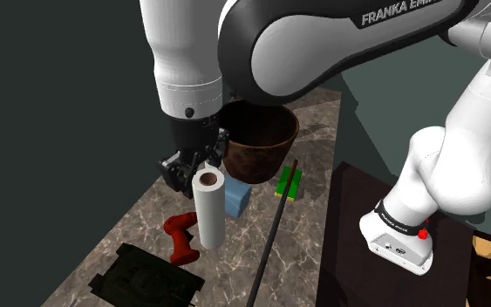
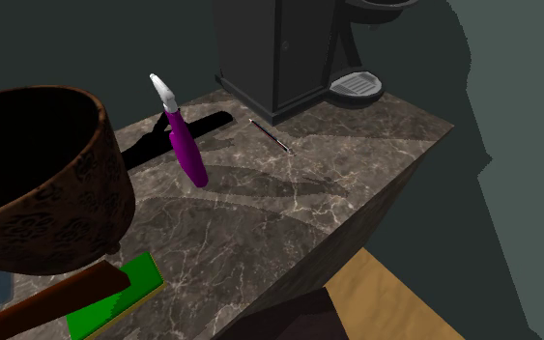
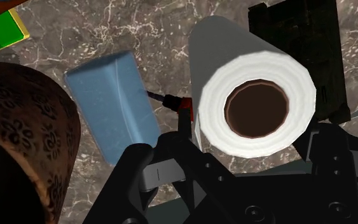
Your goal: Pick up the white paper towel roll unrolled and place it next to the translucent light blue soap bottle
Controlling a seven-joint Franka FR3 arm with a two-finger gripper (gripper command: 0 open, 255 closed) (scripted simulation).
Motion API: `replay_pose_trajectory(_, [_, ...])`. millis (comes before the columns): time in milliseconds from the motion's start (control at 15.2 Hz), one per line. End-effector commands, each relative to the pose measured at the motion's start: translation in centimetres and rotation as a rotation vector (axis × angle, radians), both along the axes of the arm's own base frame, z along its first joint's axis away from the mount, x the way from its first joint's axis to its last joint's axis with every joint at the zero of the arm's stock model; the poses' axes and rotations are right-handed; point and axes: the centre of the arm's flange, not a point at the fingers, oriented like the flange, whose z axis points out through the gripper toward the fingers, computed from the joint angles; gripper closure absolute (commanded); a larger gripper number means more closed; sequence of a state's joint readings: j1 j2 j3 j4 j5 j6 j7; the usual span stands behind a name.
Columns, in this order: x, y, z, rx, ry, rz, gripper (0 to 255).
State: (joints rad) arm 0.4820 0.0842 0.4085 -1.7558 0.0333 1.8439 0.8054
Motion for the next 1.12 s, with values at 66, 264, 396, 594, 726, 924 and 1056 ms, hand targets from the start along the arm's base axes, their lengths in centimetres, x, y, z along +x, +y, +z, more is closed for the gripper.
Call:
replay_pose_trajectory(66, [-0.1,0.0,-1.6,0.0,0.0,0.0,255])
replay_pose_trajectory(264, [-0.1,0.0,-3.2,0.0,0.0,0.0,255])
replay_pose_trajectory(396, [-0.1,0.0,-4.3,0.0,0.0,0.0,255])
replay_pose_trajectory(594, [-0.1,0.0,-5.9,0.0,0.0,0.0,255])
replay_pose_trajectory(726, [-0.1,0.0,-6.9,0.0,0.0,0.0,255])
replay_pose_trajectory(924, [-0.1,0.0,-8.5,0.0,0.0,0.0,255])
replay_pose_trajectory(1056, [-0.1,0.0,-9.5,0.0,0.0,0.0,255])
